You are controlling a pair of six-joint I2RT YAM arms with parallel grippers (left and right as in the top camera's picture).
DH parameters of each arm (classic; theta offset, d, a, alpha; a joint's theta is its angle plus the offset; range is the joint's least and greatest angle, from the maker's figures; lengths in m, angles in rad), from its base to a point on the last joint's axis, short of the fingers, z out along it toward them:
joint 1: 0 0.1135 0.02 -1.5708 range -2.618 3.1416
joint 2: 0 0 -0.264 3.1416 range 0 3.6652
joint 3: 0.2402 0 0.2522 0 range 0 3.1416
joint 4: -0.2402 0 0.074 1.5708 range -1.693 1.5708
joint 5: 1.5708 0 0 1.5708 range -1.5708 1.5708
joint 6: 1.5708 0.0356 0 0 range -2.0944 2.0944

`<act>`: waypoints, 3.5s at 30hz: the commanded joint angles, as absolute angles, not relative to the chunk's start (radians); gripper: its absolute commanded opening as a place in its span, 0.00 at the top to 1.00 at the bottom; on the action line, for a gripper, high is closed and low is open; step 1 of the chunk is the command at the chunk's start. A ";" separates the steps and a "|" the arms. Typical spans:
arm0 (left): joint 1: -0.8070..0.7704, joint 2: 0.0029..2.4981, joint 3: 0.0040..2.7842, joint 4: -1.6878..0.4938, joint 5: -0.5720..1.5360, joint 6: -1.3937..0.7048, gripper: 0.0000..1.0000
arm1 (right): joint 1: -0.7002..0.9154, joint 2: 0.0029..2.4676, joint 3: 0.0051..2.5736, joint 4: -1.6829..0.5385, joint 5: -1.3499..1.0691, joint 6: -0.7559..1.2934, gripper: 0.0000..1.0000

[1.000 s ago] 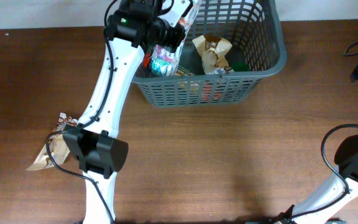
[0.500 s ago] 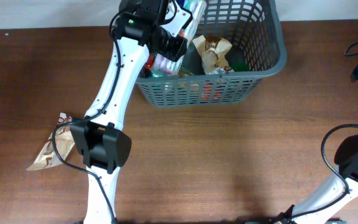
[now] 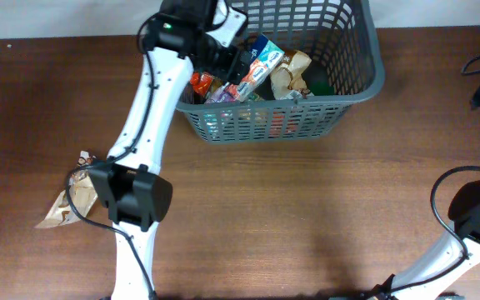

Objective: Pack container
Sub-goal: 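Carry the Kleenex pack with the left gripper and lower it into the basket, then open the left gripper and withdraw it left from the basket, then lower the left gripper onto the clear dried-mushroom bag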

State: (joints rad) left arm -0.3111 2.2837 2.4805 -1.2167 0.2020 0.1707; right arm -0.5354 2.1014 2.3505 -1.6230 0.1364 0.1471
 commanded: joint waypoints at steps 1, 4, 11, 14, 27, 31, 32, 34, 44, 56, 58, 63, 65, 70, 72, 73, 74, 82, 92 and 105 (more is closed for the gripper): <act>-0.233 2.199 2.591 -1.266 0.193 0.068 0.02 | -0.537 2.103 2.346 -1.623 0.134 0.152 0.01; -0.152 2.130 2.639 -1.332 0.194 -0.007 0.00 | -0.537 2.103 2.346 -1.623 0.134 0.152 0.01; -0.003 2.028 2.640 -1.473 0.194 -0.115 0.00 | -0.537 2.103 2.346 -1.623 0.134 0.151 0.01; 0.045 2.007 2.640 -1.485 0.194 -0.119 0.00 | -0.537 2.103 2.346 -1.623 0.134 0.152 0.01; 0.096 2.002 2.640 -1.587 0.131 -0.364 0.00 | -0.536 2.103 2.346 -1.623 0.134 0.152 0.01; 0.145 2.002 2.640 -1.682 0.037 -0.650 0.01 | -0.537 2.103 2.346 -1.623 0.134 0.152 0.01; 0.156 2.002 2.639 -1.687 0.036 -0.674 0.00 | -0.537 2.103 2.346 -1.623 0.134 0.152 0.01; 0.184 2.002 2.638 -1.687 0.034 -0.683 0.00 | -0.537 2.103 2.346 -1.623 0.134 0.152 0.01; 0.258 2.002 2.543 -1.687 0.027 -0.687 0.01 | -0.537 2.103 2.346 -1.623 0.134 0.152 0.01; 0.307 1.890 2.244 -1.688 -0.084 -0.347 0.01 | -0.537 2.103 2.346 -1.623 0.134 0.152 0.01; 0.320 1.837 2.201 -1.688 -0.104 -0.316 0.01 | -0.537 2.103 2.346 -1.623 0.134 0.152 0.01; 0.350 1.665 2.053 -1.682 -0.114 -0.231 0.01 | -0.536 2.103 2.346 -1.623 0.134 0.152 0.01; 0.368 1.579 1.954 -1.656 -0.131 -0.202 0.01 | -0.537 2.103 2.346 -1.623 0.134 0.152 0.01; 0.429 1.415 1.670 -1.539 -0.160 -0.169 0.01 | -0.537 2.103 2.346 -1.623 0.134 0.152 0.01; 0.458 1.360 1.555 -1.465 -0.134 -0.165 0.01 | -0.537 2.103 2.346 -1.623 0.134 0.151 0.01; 0.473 1.337 1.499 -1.422 -0.117 -0.166 0.01 | -0.537 2.103 2.346 -1.623 0.134 0.152 0.01; 0.484 1.324 1.457 -1.391 -0.106 -0.166 0.01 | -0.537 2.103 2.346 -1.623 0.134 0.152 0.01; 0.525 1.321 1.298 -1.300 -0.133 -0.167 0.01 | -0.536 2.103 2.346 -1.623 0.134 0.151 0.01; 0.525 1.347 1.298 -1.052 0.157 0.446 0.01 | -0.537 2.103 2.346 -1.623 0.134 0.152 0.01; 0.525 1.686 1.298 -1.095 0.038 0.535 0.01 | -0.537 2.103 2.346 -1.623 0.134 0.152 0.01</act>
State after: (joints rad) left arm 0.5186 1.6173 1.3010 -1.0573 0.0807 0.4919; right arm -0.5354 2.1014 2.3505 -1.6230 0.1360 0.1467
